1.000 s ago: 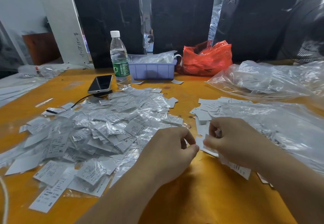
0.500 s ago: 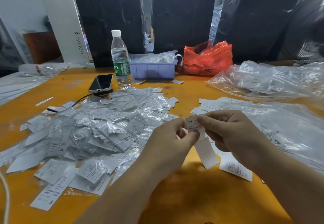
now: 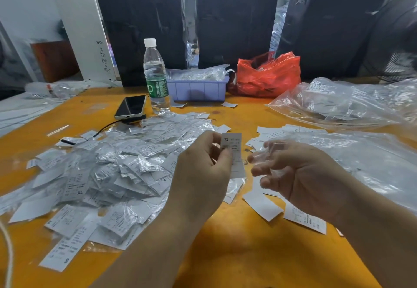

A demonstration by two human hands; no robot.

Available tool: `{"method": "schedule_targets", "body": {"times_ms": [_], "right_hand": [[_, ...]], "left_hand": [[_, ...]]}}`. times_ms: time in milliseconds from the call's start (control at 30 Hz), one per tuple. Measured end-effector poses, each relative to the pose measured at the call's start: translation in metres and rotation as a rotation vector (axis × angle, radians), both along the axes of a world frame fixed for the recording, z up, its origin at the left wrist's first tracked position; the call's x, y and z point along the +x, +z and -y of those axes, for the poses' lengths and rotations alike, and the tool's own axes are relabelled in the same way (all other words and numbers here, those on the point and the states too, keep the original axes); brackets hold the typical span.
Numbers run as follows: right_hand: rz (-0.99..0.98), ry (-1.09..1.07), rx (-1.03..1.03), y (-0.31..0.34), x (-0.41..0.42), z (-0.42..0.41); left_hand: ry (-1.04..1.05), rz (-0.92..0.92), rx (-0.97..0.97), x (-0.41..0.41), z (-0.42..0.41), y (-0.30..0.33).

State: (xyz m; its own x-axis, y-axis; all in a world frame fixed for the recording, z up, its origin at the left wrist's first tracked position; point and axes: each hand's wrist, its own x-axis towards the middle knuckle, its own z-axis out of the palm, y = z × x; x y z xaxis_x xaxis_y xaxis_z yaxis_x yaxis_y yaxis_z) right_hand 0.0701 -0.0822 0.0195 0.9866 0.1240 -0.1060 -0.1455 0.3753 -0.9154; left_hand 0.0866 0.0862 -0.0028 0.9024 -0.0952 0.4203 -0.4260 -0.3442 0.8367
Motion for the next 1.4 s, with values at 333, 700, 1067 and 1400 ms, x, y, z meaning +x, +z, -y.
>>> {"method": "schedule_targets", "body": {"times_ms": [333,700,1067,1400], "right_hand": [[0.019,0.136,-0.048,-0.007,-0.007,-0.003],[0.057,-0.016,-0.293,-0.004,-0.007,0.0],[0.096,-0.125,-0.205,0.0,-0.006,0.006],[0.154,-0.119,-0.192,-0.001,-0.005,0.008]], "left_hand": [[-0.071,0.002,0.07,-0.003,0.0,0.004],[-0.181,-0.148,-0.026,-0.003,0.0,0.007],[-0.22,-0.308,-0.182,-0.005,-0.001,0.008],[-0.261,-0.315,-0.203,-0.002,-0.002,0.01]]}}
